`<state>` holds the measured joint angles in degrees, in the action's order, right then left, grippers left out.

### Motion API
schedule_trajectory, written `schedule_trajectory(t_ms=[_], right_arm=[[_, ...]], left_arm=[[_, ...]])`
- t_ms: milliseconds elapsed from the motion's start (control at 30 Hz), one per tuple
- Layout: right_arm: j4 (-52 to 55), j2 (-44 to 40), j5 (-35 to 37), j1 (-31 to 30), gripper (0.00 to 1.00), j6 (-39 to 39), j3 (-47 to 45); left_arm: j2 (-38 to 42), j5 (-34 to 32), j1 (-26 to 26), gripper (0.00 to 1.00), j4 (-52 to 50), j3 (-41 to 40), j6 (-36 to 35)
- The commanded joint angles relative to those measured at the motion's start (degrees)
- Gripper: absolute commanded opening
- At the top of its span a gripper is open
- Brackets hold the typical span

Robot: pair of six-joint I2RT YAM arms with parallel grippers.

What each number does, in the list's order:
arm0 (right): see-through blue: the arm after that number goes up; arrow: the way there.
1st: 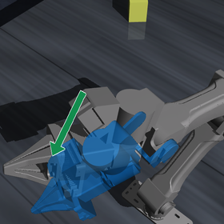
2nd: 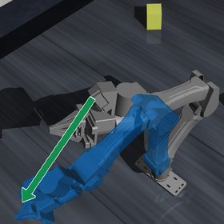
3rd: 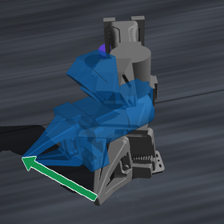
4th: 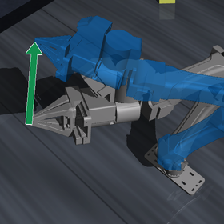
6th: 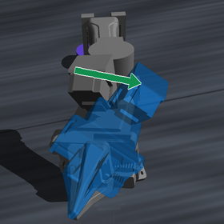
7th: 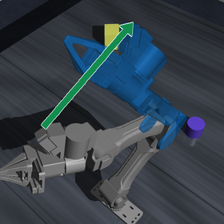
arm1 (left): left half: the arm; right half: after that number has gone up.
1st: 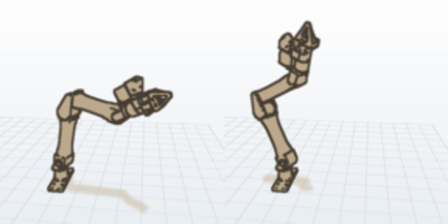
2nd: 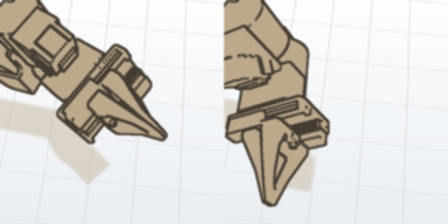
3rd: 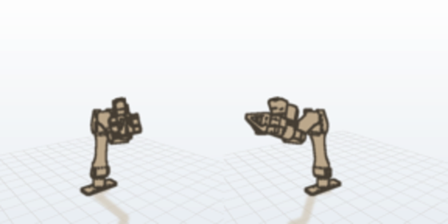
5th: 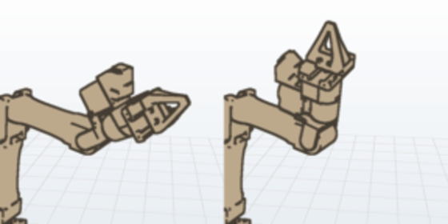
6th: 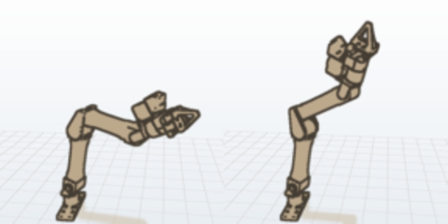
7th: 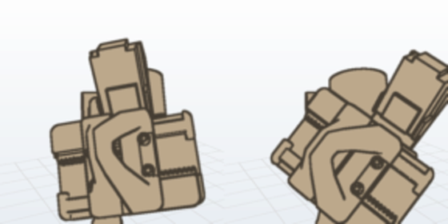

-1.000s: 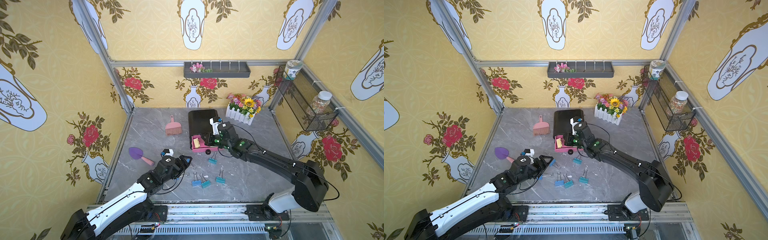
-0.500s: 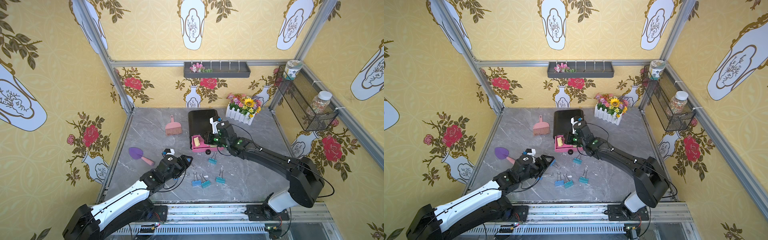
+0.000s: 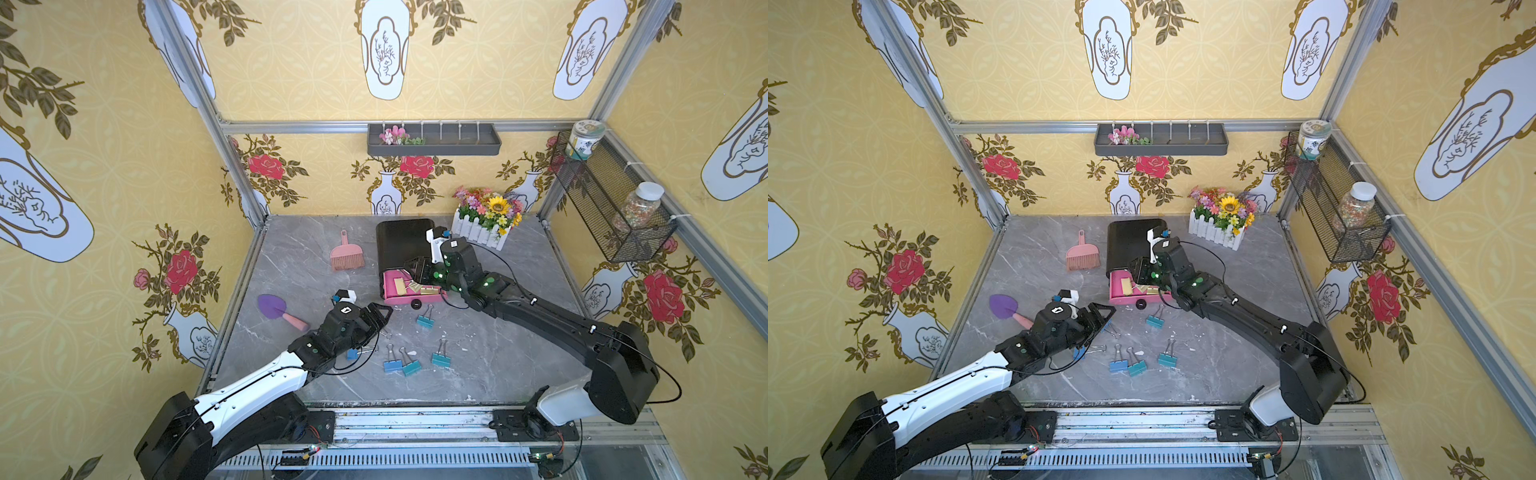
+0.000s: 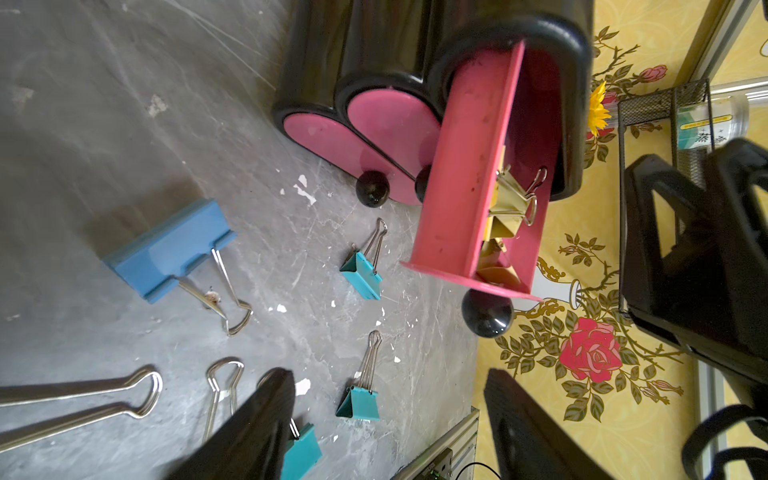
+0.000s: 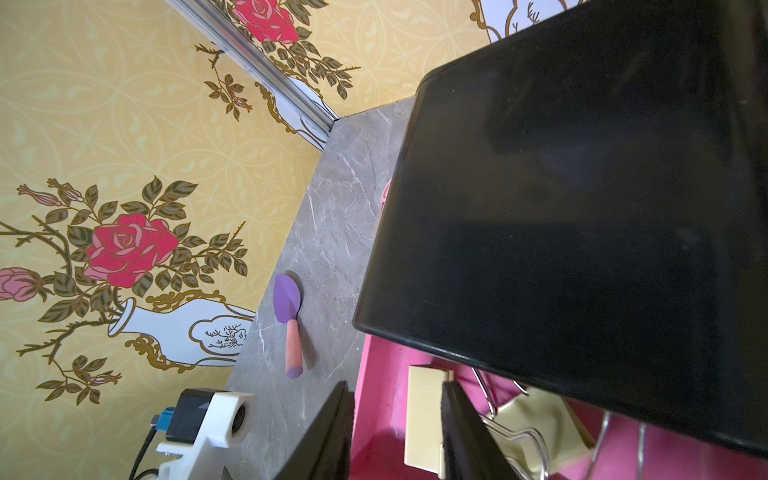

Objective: Put the binder clips in the drawer according to color
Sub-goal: Place the binder clip in the drawer, then close the drawer in the storage box.

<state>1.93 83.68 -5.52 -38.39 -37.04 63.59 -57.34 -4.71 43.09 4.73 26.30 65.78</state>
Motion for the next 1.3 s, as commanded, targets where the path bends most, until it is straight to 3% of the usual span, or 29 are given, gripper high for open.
schedule_trajectory(t_ms=[0, 133, 267, 600, 667, 933, 1267], right_arm=[[2.22, -1.93, 2.36, 0.16, 0.4, 2.32, 0.9], [6.16, -6.07, 3.65, 0.2, 0.33, 4.43, 0.33], [11.21, -11.27, 5.35, 0.16, 0.24, 5.9, -1.98], [19.85, -26.0, 11.24, 0.34, 0.22, 3.7, -11.1], [20.13, -27.24, 11.62, 0.34, 0.22, 3.05, -12.4], [19.93, -28.79, 12.06, 0.37, 0.21, 1.57, -15.42], [20.46, -30.48, 12.34, 0.42, 0.2, 0.57, -17.79]], left_arm=[[-1.12, 1.2, -0.02, 0.77, 2.96, 0.46, -1.14], [-2.99, 2.32, -0.03, 0.75, 4.49, 1.27, -1.61], [-4.82, 3.42, -0.06, 0.66, 5.61, 2.03, -2.36], [-10.18, 4.69, -0.2, 0.25, 4.75, 5.7, -4.01], [-11.53, 4.45, -0.2, 0.21, 4.93, 6.65, -4.06], [-16.13, 2.44, -0.2, 0.21, 8.1, 10.44, -5.12], [-22.99, 4.68, -1.72, 0.23, 10.63, 17.12, -7.74]])
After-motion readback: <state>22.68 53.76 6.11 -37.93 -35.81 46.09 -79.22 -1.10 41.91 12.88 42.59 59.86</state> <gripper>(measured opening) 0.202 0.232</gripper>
